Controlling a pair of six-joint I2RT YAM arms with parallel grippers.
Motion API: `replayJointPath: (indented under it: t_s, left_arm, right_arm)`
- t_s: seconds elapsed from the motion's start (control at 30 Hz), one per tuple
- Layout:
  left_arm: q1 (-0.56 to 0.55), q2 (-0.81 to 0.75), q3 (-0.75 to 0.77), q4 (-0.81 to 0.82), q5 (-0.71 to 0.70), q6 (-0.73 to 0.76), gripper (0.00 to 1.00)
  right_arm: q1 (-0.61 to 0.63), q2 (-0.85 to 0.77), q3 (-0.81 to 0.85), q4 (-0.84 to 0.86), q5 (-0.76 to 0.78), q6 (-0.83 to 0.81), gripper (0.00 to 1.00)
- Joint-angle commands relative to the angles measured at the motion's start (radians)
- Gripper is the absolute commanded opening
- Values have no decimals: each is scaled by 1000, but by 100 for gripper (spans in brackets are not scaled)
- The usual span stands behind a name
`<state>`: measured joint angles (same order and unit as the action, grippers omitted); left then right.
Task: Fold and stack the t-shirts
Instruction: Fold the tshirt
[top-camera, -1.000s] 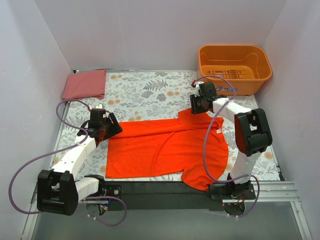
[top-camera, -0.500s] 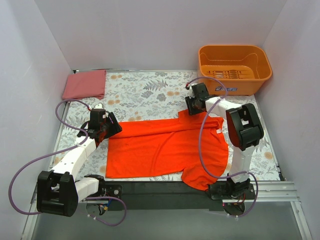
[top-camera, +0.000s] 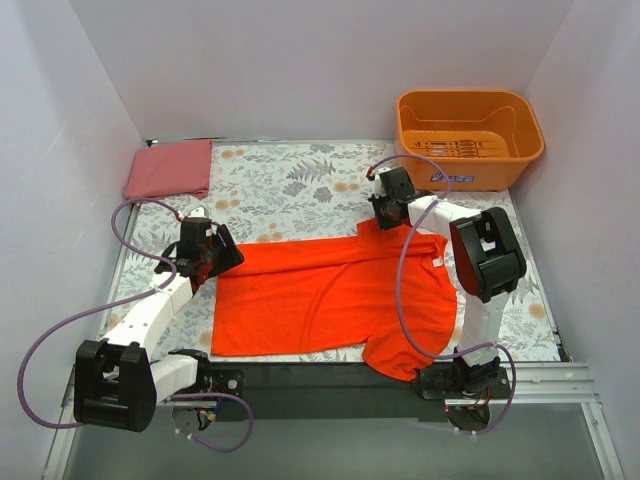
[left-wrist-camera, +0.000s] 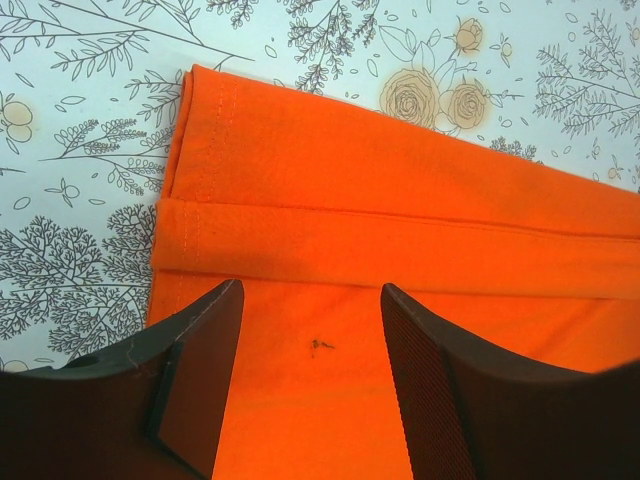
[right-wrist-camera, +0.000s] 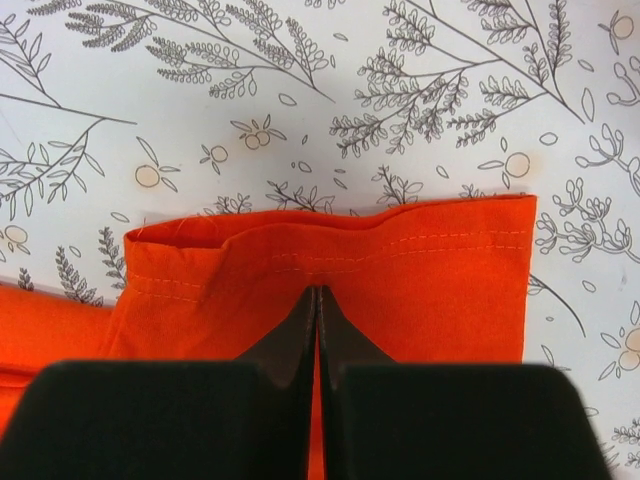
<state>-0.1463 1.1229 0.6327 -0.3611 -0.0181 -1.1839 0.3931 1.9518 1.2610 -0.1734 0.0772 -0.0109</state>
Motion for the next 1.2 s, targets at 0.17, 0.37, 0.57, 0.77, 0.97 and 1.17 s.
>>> replayJointPath:
  t_s: [0.17, 0.37, 0.57, 0.77, 0.97, 1.17]
  left_arm:
    - [-4, -9, 4, 17, -19, 18, 56]
    - [-4, -2, 5, 16, -11, 20, 56]
    - [-4, 2, 4, 16, -5, 20, 56]
    - [-6, 5, 5, 17, -2, 21, 56]
    - [-6, 6, 5, 16, 1, 20, 56]
    - [-6, 3, 1, 14, 0, 21, 56]
  right_arm:
    - [-2, -177, -81, -34, 32, 29, 1]
    - [13, -301, -182, -60, 27, 65, 1]
    - [65, -389, -261, -86, 7, 118, 1]
    - [134, -496, -367, -98, 76, 190, 1]
    - [151, -606, -481, -100, 104, 236, 1]
    - [155, -656, -546, -100, 37, 250, 1]
